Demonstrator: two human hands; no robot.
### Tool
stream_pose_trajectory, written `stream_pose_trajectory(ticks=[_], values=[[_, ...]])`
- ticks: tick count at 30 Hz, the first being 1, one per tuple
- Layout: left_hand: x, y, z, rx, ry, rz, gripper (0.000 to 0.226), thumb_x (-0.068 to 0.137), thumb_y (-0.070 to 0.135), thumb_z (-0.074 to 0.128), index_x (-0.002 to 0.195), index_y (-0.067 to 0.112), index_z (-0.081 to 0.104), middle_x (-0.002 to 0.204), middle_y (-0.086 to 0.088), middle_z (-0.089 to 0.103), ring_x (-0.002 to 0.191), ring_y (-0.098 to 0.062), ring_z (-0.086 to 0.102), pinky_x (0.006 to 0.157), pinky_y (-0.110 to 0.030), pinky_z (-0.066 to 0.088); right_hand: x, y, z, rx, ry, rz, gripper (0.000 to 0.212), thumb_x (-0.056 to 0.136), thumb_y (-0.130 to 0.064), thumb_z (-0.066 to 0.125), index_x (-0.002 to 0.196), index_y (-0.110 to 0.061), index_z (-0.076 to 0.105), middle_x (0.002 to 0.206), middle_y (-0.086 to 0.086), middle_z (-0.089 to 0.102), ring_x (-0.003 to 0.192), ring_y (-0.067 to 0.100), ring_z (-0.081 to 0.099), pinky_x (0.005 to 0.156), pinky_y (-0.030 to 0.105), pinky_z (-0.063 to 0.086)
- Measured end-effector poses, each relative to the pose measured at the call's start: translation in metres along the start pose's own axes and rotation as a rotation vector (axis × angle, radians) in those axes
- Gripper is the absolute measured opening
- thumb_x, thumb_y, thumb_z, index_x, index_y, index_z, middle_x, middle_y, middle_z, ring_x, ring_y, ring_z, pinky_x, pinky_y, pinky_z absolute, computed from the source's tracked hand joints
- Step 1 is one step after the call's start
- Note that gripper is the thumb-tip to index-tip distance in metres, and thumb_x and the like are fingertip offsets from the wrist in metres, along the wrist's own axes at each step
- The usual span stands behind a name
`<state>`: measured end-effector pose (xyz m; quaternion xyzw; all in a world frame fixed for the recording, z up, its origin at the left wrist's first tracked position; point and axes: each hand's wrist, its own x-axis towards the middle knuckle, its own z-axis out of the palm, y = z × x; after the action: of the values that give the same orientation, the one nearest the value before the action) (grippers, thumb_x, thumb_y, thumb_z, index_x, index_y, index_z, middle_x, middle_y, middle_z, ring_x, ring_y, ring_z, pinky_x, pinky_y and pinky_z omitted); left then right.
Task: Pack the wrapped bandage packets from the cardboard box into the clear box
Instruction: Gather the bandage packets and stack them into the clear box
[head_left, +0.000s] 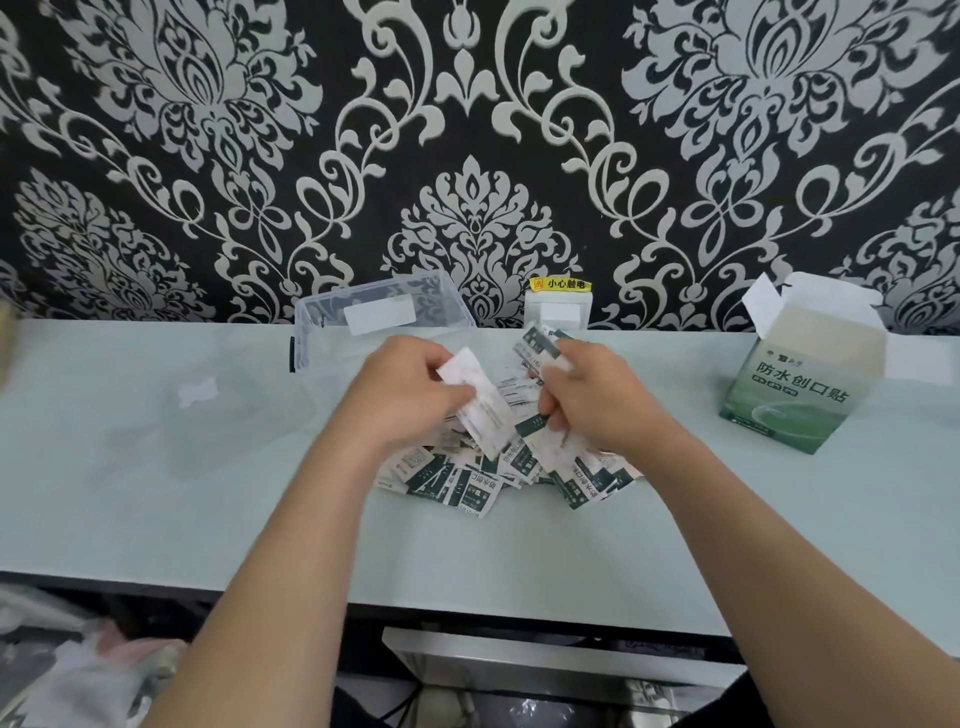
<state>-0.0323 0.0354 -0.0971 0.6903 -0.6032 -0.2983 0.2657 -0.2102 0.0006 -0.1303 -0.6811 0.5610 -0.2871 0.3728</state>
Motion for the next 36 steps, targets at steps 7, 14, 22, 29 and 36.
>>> stream_pose_trajectory(ticks=[7,14,22,29,36], values=[[-0.013,0.012,-0.014,-0.233,0.418,0.365,0.021,0.081,0.013,0.075,0.080,0.032,0.068,0.074,0.014,0.068,0.067,0.002,0.060,0.064,-0.022,0.053,0.001,-0.009,-0.002,1.148,-0.187,0.467,0.036,0.102,-0.037,0.039,0.110,-0.008,0.059,0.074,0.007,0.059,0.059,0.017,0.057,0.055,0.026,0.051],[0.001,0.013,0.039,0.382,0.274,0.729,0.011,0.074,0.019,0.072,0.083,0.016,0.066,0.091,0.006,0.060,0.092,-0.014,0.044,0.079,-0.037,0.047,0.000,-0.018,0.006,1.197,-0.260,0.302,0.029,0.100,-0.019,0.043,0.116,-0.001,0.058,0.095,0.017,0.058,0.083,0.023,0.059,0.067,0.034,0.052],[-0.003,0.019,0.045,0.263,0.078,0.539,0.107,0.064,0.034,0.085,0.147,0.032,0.017,0.158,0.008,0.005,0.145,-0.010,0.006,0.113,-0.023,0.019,-0.003,-0.011,0.003,0.669,-0.221,0.127,0.026,0.092,0.000,0.045,0.114,0.011,0.054,0.092,0.019,0.059,0.086,0.029,0.057,0.067,0.038,0.043],[0.000,0.016,0.046,0.292,0.192,0.525,0.075,0.071,0.037,0.076,0.135,0.029,0.040,0.136,0.007,0.028,0.128,-0.011,0.024,0.096,-0.028,0.040,-0.010,-0.013,-0.007,0.451,-0.271,0.027,0.018,0.094,-0.009,0.048,0.099,0.005,0.058,0.077,0.007,0.061,0.073,0.018,0.055,0.070,0.036,0.047],[0.001,0.021,0.058,0.380,0.144,0.331,0.047,0.082,0.052,0.067,0.118,0.026,0.051,0.114,0.005,0.049,0.110,-0.015,0.048,0.086,-0.030,0.041,0.000,0.016,-0.037,0.118,0.033,0.153,0.021,0.098,-0.001,0.033,0.093,-0.010,0.051,0.078,0.014,0.057,0.062,0.025,0.058,0.062,0.039,0.056]])
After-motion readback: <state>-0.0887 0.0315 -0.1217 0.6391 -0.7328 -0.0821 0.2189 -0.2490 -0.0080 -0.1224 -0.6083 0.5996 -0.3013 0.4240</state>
